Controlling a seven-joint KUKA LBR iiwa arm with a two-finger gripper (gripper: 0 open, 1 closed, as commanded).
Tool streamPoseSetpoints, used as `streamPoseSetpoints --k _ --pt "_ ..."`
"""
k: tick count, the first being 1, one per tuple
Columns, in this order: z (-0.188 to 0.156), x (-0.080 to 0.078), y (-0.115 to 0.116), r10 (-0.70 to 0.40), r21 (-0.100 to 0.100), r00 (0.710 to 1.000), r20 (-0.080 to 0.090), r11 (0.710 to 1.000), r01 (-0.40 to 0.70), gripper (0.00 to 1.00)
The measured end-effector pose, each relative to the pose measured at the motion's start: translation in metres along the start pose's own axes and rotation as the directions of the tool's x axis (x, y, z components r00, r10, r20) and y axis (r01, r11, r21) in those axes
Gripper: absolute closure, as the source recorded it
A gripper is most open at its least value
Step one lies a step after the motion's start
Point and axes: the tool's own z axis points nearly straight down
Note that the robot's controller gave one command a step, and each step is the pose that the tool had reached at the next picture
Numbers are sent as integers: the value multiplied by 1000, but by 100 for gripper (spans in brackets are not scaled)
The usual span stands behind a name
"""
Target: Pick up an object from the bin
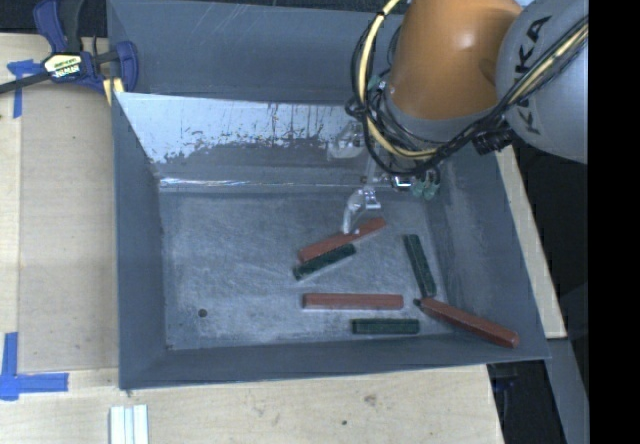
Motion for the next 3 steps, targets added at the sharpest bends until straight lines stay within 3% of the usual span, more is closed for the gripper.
streamPoseSetpoints --k 1,2,3 --pt "-5 -1 0 1 0 1000 9 1000 -1 0" --pt "51 13 -6 54 -1 998 14 999 -54 0" --pt "108 8 -33 58 -1 998 10 998 -58 0"
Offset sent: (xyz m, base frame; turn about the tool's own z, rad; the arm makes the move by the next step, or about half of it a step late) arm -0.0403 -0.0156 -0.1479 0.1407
